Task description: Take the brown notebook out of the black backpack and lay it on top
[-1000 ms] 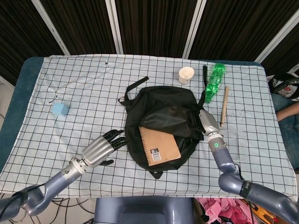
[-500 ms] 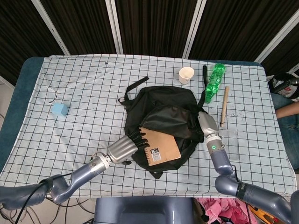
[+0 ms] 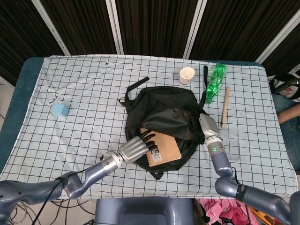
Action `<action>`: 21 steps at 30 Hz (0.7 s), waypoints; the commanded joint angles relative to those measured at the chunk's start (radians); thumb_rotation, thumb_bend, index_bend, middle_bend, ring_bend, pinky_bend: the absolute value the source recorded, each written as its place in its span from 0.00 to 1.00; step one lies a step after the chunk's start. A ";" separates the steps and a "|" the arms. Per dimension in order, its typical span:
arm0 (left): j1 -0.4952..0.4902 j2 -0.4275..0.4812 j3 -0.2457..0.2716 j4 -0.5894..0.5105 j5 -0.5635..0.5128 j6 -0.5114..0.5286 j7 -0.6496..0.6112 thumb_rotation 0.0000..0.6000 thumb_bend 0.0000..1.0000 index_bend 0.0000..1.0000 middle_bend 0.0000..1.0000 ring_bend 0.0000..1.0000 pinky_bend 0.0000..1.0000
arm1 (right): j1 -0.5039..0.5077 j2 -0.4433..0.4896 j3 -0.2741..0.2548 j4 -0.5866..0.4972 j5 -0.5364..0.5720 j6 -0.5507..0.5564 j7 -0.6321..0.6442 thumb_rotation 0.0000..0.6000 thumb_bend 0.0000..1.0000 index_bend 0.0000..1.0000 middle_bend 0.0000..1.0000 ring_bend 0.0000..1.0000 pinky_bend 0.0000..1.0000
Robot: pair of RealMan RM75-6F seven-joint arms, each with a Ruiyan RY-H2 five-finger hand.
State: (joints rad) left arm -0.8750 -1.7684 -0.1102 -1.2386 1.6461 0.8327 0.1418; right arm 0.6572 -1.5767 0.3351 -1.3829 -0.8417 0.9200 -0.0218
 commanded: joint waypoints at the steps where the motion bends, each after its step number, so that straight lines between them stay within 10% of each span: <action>1: -0.013 -0.025 0.013 0.034 -0.001 0.005 -0.025 1.00 0.00 0.25 0.27 0.04 0.00 | -0.002 -0.001 -0.003 0.003 -0.001 -0.004 0.004 1.00 0.54 0.63 0.09 0.07 0.12; 21: -0.064 -0.150 0.039 0.201 -0.022 0.031 -0.061 1.00 0.00 0.24 0.14 0.00 0.00 | -0.006 0.003 -0.001 0.005 -0.020 -0.005 0.023 1.00 0.55 0.63 0.09 0.07 0.12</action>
State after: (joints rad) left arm -0.9382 -1.9166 -0.0729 -1.0398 1.6239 0.8625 0.0786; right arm 0.6518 -1.5743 0.3342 -1.3782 -0.8620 0.9152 0.0008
